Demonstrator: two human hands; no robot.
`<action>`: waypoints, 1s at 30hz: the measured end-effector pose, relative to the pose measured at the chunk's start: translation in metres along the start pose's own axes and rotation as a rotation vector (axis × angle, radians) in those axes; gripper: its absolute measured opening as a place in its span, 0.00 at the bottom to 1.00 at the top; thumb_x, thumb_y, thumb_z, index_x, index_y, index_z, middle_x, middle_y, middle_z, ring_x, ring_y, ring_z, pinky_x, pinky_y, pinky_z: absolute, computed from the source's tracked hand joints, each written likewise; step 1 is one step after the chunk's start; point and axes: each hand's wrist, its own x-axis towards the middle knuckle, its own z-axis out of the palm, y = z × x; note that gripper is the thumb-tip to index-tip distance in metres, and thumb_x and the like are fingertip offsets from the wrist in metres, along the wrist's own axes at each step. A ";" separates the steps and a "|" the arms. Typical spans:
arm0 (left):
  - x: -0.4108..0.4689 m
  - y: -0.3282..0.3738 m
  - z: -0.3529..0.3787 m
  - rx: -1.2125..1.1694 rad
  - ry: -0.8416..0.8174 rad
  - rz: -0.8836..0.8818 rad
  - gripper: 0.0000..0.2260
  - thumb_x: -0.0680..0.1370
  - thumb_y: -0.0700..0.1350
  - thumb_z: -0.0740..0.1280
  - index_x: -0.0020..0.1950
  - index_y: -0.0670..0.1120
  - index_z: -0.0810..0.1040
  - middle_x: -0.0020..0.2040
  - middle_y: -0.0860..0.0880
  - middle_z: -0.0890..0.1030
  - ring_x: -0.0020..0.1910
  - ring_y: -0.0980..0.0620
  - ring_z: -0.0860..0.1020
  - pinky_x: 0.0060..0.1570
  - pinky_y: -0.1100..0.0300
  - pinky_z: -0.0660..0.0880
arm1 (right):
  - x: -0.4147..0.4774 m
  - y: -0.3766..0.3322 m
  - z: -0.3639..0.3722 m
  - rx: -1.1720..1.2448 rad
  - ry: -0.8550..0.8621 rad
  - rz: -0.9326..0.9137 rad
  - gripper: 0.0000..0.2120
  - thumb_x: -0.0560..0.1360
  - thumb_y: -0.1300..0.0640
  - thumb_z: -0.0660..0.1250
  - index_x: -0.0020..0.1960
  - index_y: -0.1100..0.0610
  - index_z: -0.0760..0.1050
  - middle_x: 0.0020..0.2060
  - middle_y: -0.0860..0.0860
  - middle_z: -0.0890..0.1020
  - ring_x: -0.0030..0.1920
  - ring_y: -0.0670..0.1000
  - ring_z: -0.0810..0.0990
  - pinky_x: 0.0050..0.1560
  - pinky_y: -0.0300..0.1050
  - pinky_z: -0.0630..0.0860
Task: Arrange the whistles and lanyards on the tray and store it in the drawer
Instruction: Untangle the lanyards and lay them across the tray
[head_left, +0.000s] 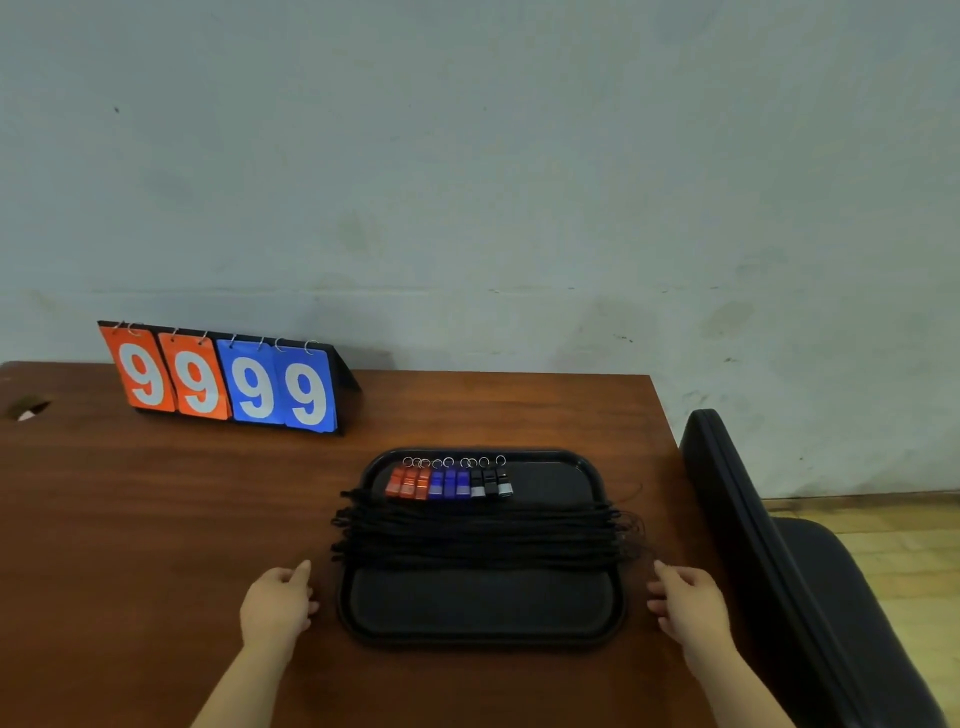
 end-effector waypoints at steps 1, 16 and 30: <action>-0.001 -0.003 -0.002 0.015 -0.012 -0.002 0.13 0.81 0.45 0.62 0.59 0.37 0.76 0.44 0.42 0.80 0.40 0.45 0.80 0.39 0.51 0.78 | -0.001 0.004 -0.005 -0.043 -0.011 0.003 0.07 0.80 0.56 0.64 0.53 0.59 0.73 0.44 0.56 0.80 0.41 0.54 0.79 0.35 0.45 0.73; -0.012 -0.008 0.015 0.167 -0.220 0.229 0.19 0.79 0.33 0.62 0.69 0.39 0.72 0.66 0.41 0.76 0.60 0.40 0.76 0.58 0.45 0.76 | -0.014 0.004 0.018 -0.598 -0.210 -0.327 0.12 0.80 0.55 0.64 0.61 0.58 0.71 0.42 0.47 0.77 0.41 0.47 0.77 0.33 0.36 0.71; -0.037 -0.027 0.008 0.047 -0.136 0.163 0.18 0.79 0.33 0.62 0.69 0.41 0.72 0.66 0.42 0.75 0.61 0.40 0.76 0.60 0.43 0.75 | -0.028 0.013 0.003 -0.715 -0.216 -0.459 0.03 0.79 0.59 0.64 0.51 0.57 0.71 0.38 0.48 0.76 0.34 0.43 0.74 0.28 0.34 0.67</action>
